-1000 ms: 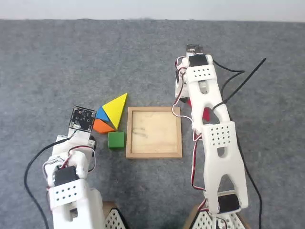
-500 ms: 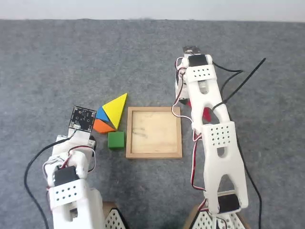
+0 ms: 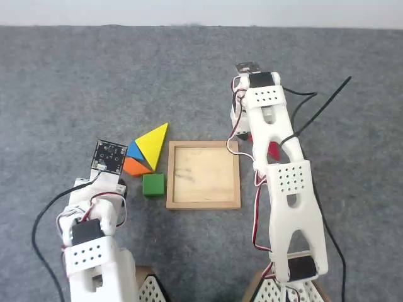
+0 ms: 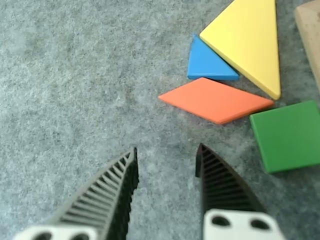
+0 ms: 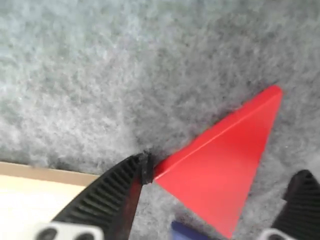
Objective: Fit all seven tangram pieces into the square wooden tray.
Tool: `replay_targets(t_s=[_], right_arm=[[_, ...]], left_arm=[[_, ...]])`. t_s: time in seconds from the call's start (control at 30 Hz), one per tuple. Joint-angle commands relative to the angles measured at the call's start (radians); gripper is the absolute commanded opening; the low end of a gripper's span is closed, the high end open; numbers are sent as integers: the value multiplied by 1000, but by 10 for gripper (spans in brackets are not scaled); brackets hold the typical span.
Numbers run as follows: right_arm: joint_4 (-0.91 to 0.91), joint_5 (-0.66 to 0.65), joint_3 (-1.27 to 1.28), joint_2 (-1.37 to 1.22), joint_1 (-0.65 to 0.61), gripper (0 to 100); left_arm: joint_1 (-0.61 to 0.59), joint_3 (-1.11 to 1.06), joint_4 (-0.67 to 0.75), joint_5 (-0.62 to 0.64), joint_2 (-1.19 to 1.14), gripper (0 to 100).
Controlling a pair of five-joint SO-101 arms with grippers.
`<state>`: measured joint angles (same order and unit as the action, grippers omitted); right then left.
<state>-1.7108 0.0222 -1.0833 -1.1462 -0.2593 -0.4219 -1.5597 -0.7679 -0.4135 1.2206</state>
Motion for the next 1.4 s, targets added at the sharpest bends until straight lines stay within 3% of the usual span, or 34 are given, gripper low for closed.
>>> replay_targets(t_s=[0.0,0.37,0.6,1.37], right_arm=[[-35,-51,-3,-1,-28,321],[-36,-58,-3,-1,-27,312],[-38,-103,-3,-1,-25,244],[-84,-149,-124,48,12,240]], left_arm=[[8,2,21,-9,23,181],[8,2,21,-9,23,181],[8,2,21,-9,23,181],[8,1,21,-11,23,181]])
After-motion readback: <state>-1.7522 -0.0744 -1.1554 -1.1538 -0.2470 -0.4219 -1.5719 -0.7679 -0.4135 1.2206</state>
